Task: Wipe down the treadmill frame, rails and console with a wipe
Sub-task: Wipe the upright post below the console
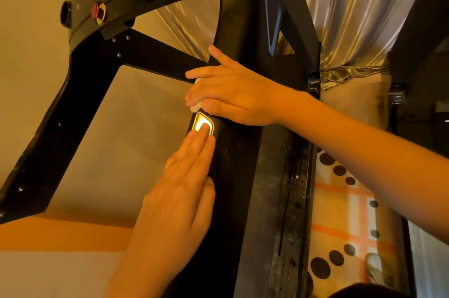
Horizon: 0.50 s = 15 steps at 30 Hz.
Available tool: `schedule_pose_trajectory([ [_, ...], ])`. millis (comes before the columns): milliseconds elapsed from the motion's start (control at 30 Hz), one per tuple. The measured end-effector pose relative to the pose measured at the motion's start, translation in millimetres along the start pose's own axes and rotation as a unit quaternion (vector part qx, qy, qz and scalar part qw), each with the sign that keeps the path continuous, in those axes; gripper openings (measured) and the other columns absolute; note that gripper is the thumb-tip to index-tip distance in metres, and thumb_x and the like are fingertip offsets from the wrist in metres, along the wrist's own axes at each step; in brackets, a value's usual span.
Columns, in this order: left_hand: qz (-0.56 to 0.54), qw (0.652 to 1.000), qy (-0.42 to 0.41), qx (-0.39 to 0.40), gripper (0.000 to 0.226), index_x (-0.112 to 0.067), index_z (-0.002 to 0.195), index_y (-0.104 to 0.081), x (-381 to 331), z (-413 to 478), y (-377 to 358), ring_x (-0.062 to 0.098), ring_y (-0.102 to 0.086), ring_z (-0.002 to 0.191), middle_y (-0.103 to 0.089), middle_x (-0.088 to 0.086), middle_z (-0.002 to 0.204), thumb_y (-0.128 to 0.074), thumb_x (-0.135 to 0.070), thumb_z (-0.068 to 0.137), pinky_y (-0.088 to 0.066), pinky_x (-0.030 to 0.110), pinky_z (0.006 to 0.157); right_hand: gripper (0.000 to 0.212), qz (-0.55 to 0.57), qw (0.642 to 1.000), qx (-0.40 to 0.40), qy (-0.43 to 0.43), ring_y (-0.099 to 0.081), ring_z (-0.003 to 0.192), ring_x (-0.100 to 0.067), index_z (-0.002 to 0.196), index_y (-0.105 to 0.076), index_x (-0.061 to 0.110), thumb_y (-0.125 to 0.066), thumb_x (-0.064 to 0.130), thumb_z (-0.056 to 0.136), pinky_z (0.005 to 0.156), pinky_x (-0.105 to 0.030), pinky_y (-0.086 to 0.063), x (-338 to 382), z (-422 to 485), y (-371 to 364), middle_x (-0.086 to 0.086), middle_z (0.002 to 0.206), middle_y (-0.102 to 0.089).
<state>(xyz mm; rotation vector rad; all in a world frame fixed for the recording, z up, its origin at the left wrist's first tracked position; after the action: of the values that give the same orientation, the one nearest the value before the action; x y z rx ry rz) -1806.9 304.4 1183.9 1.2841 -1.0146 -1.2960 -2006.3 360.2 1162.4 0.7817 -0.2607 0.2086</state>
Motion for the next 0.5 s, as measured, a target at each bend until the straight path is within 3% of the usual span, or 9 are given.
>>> schedule_pose_trajectory([
  [67,0.002,1.000,0.006,0.004,0.064,-0.049,0.155,-0.009,0,0,0,-0.015,0.000,0.147,-0.003,-0.028,0.165,-0.019,-0.055,0.092,-0.013,0.010,0.113,0.047,-0.006,1.000,-0.002,-0.006,-0.038,0.148,-0.020,0.128,-0.069,0.019,-0.030,0.035,0.108,0.127,-0.049,0.004,0,-2,0,0.003,0.137,-0.065],
  [167,-0.002,1.000,0.012,0.002,0.065,-0.050,0.153,-0.008,-2,0,1,-0.016,0.001,0.146,-0.003,-0.029,0.165,-0.017,-0.059,0.089,-0.013,0.008,0.110,0.045,0.007,0.997,-0.069,-0.041,-0.026,0.154,-0.026,0.142,-0.058,0.016,-0.033,0.032,0.109,0.127,-0.046,0.006,0,-24,-9,-0.003,0.152,-0.052],
  [333,-0.019,1.000,0.020,0.011,0.059,-0.054,0.148,-0.006,-4,1,2,-0.019,0.004,0.145,-0.001,-0.033,0.162,-0.021,-0.058,0.091,-0.007,0.007,0.112,0.057,0.044,0.984,-0.138,-0.100,-0.004,0.157,-0.028,0.155,-0.037,0.009,-0.020,0.041,0.111,0.127,-0.048,0.005,-2,-50,-30,-0.016,0.166,-0.028],
  [500,0.002,1.000,0.022,0.020,0.063,-0.051,0.152,-0.004,-5,-2,1,-0.021,0.008,0.143,0.004,-0.034,0.162,-0.026,-0.047,0.094,-0.002,-0.002,0.105,0.055,0.017,0.982,-0.150,-0.110,0.007,0.158,-0.025,0.162,0.000,0.033,-0.020,0.041,0.111,0.127,-0.046,0.006,-18,-81,-51,0.011,0.170,0.005],
])
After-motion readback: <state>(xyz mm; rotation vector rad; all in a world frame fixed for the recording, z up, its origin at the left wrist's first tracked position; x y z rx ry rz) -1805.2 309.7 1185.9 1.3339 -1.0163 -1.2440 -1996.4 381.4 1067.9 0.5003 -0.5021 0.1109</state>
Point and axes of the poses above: each hand's wrist, its own z-axis towards the middle knuckle, its own y-axis out of the back of the hand, x = y × z, the point moved 5 cm from there along z, towards the middle knuckle
